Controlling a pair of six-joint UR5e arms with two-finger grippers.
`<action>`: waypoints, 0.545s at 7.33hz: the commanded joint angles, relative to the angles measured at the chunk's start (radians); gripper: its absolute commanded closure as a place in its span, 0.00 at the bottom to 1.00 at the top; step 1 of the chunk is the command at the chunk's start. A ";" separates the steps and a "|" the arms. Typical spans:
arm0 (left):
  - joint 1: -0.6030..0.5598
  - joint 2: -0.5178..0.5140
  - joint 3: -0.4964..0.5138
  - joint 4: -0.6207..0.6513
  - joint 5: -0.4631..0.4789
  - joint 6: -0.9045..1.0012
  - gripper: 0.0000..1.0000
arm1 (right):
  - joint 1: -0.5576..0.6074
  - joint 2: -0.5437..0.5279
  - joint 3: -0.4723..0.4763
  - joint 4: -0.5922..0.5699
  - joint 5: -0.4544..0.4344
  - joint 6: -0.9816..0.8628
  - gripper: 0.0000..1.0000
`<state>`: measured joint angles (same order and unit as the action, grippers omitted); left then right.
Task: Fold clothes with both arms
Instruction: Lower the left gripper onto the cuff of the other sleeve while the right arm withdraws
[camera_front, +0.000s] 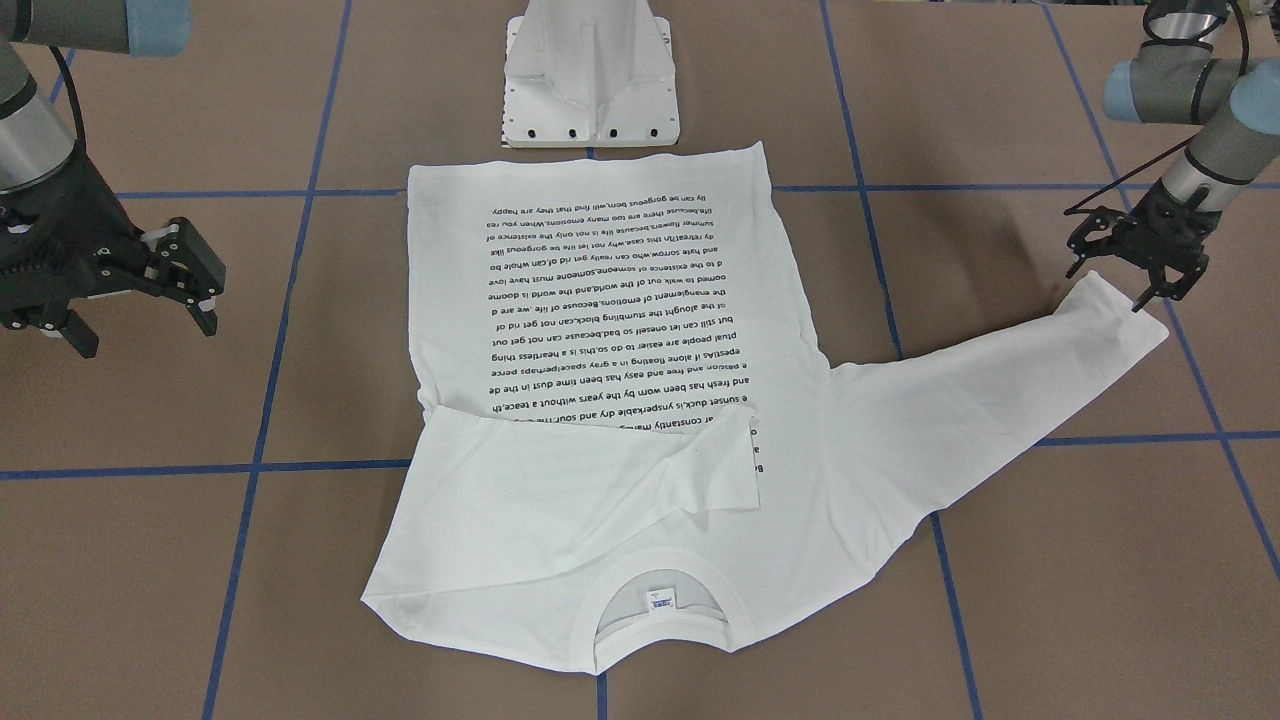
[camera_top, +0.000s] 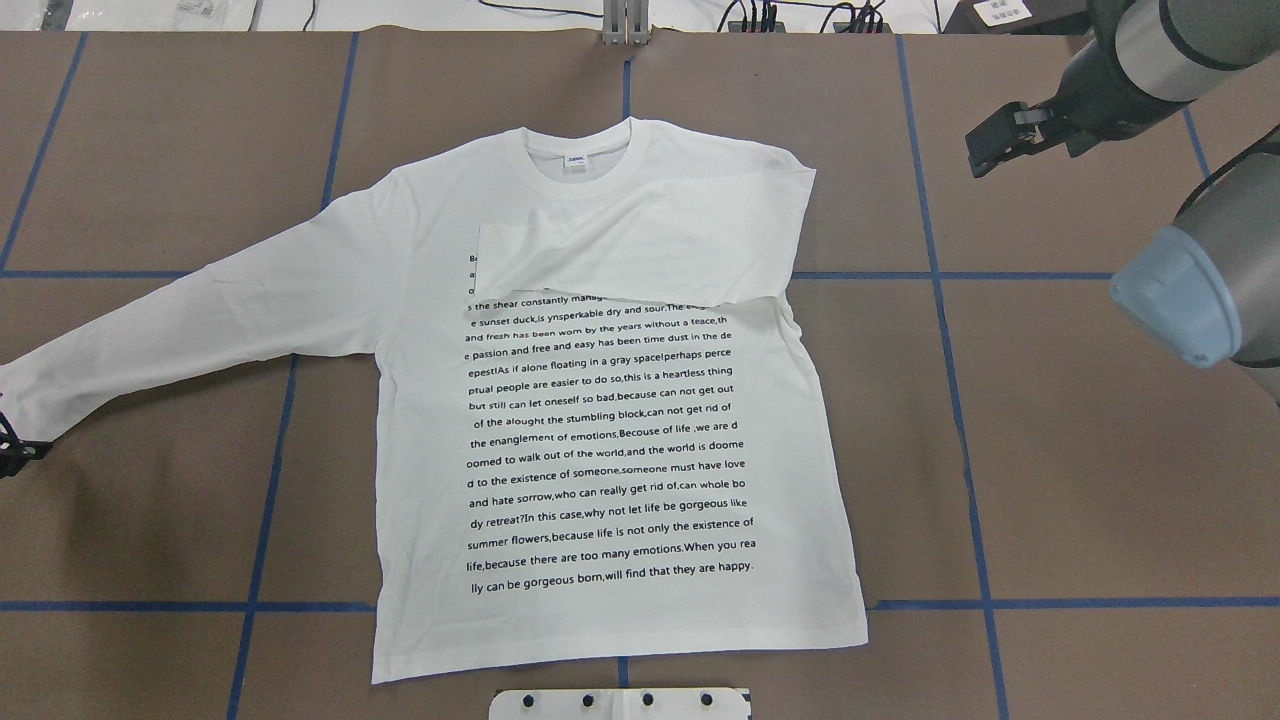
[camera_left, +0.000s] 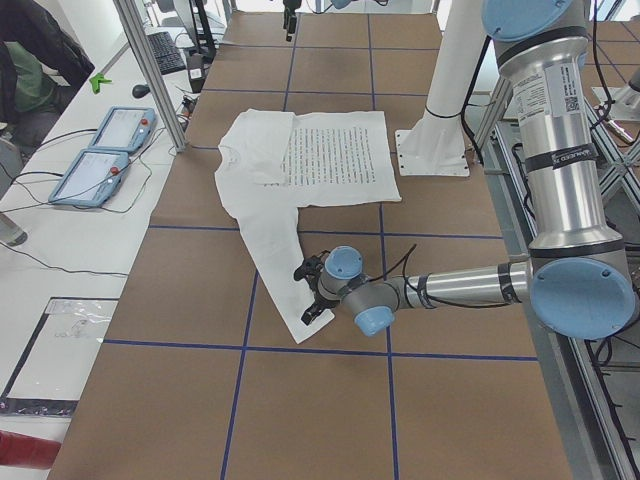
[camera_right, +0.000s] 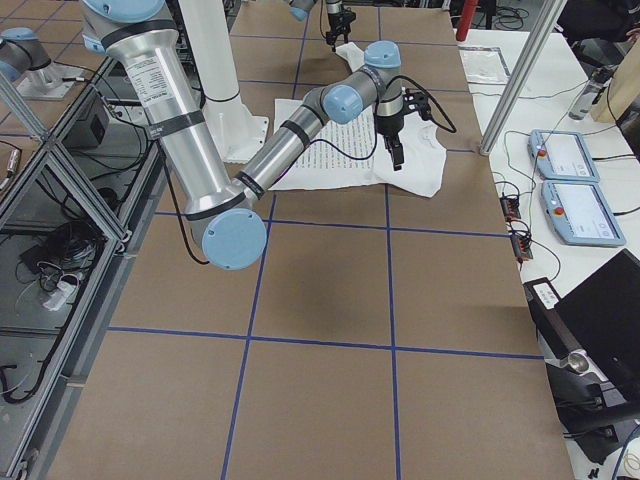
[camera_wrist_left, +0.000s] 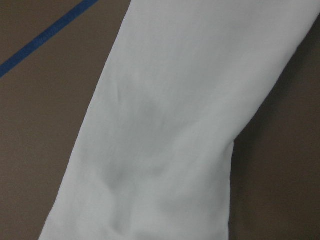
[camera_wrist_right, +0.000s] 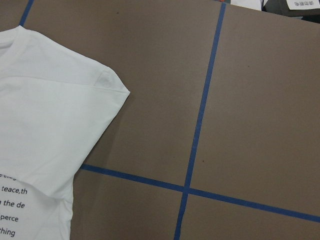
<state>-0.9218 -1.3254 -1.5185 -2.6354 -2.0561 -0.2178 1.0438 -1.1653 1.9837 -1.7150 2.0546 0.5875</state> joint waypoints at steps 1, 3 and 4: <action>0.014 0.000 0.004 0.000 0.004 0.000 0.00 | -0.001 -0.007 0.000 0.000 -0.001 0.000 0.00; 0.031 0.002 0.006 -0.002 0.021 0.000 0.06 | -0.001 -0.008 0.000 0.002 -0.001 0.000 0.00; 0.031 0.002 0.008 -0.002 0.021 0.000 0.24 | 0.001 -0.010 0.000 0.002 -0.001 0.000 0.00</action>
<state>-0.8944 -1.3241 -1.5125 -2.6367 -2.0378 -0.2178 1.0433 -1.1731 1.9834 -1.7137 2.0540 0.5876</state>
